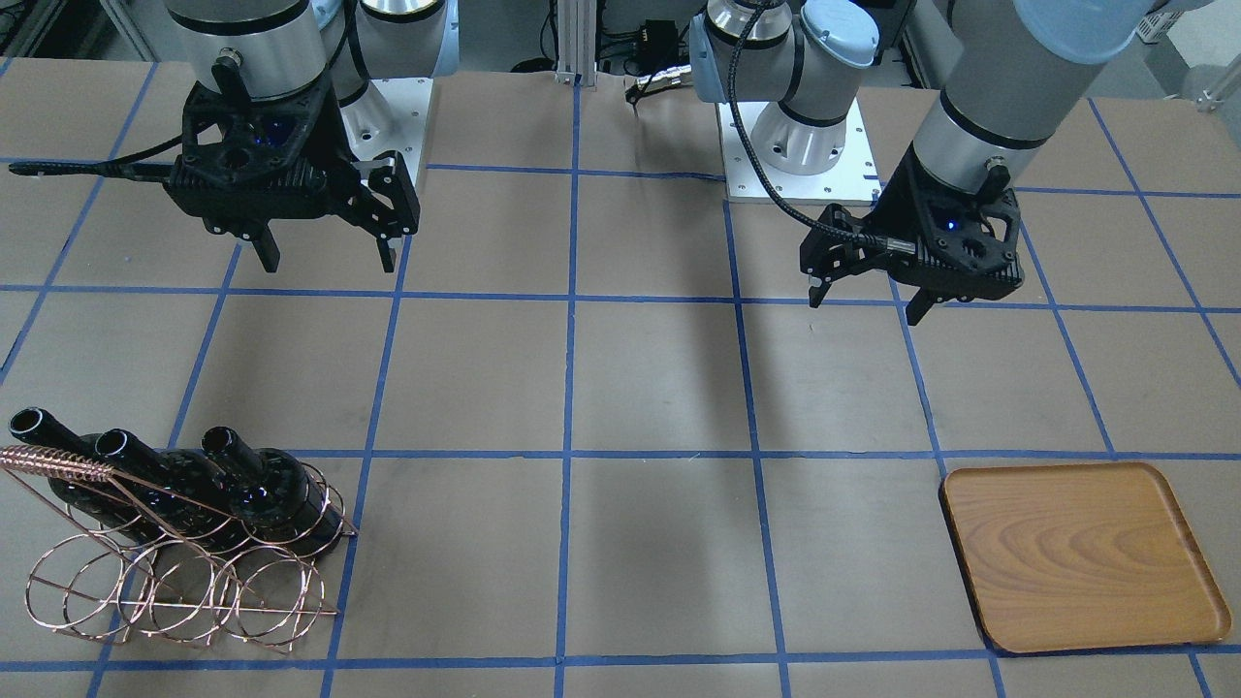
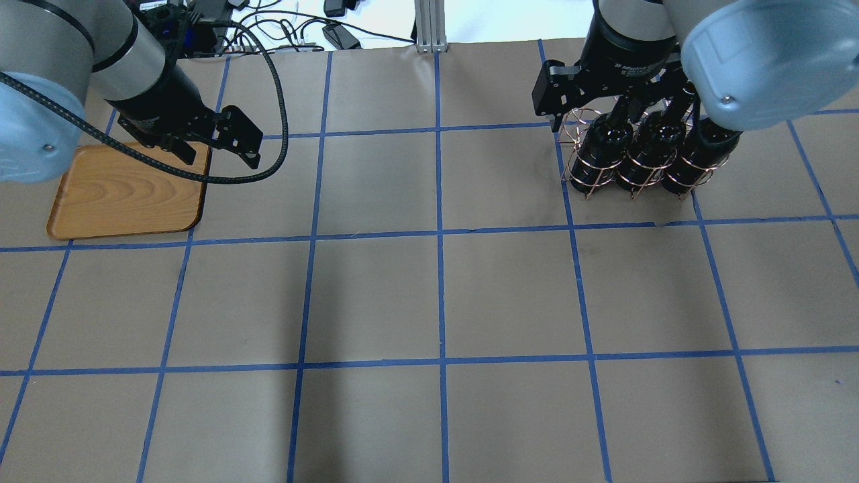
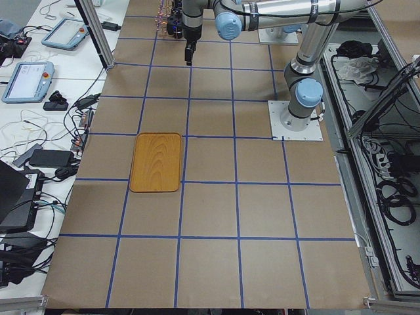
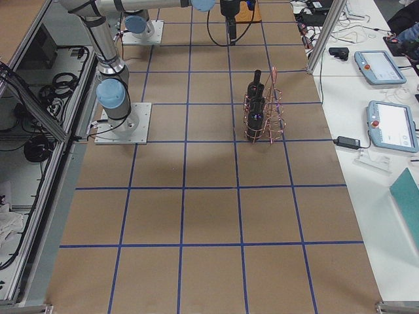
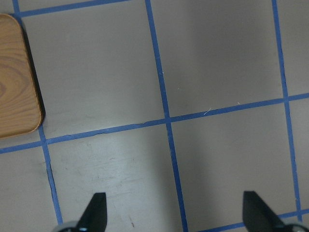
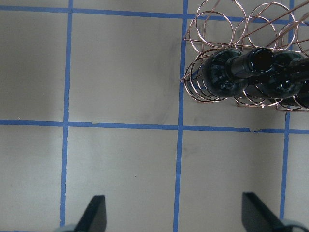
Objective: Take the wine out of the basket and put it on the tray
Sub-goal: 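Move the right gripper above the dark bottles in the copper wire rack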
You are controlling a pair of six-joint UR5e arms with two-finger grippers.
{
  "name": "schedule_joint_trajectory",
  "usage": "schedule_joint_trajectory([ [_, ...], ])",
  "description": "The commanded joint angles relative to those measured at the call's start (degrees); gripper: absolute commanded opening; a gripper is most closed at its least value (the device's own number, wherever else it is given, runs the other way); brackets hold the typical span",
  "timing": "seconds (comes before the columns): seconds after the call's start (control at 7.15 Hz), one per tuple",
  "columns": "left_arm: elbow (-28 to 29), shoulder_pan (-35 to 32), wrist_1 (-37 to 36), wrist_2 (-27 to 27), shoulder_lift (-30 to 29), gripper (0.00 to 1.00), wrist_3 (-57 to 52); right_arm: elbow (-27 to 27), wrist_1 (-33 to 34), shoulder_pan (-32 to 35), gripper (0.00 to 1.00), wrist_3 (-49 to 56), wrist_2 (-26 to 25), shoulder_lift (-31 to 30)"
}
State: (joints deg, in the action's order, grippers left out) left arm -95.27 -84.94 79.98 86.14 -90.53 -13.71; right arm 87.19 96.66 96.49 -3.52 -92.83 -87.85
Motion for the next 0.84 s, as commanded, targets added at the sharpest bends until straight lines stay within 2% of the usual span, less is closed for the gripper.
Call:
schedule_joint_trajectory([
  [0.0, 0.00, 0.04, 0.00, -0.10, 0.00, 1.00, 0.09, 0.00, 0.02, -0.07, 1.00, 0.09, -0.07, -0.13],
  [0.7, 0.00, 0.04, 0.00, -0.01, 0.00, 1.00, 0.35, -0.09, 0.55, -0.51, 1.00, 0.61, -0.25, -0.57],
])
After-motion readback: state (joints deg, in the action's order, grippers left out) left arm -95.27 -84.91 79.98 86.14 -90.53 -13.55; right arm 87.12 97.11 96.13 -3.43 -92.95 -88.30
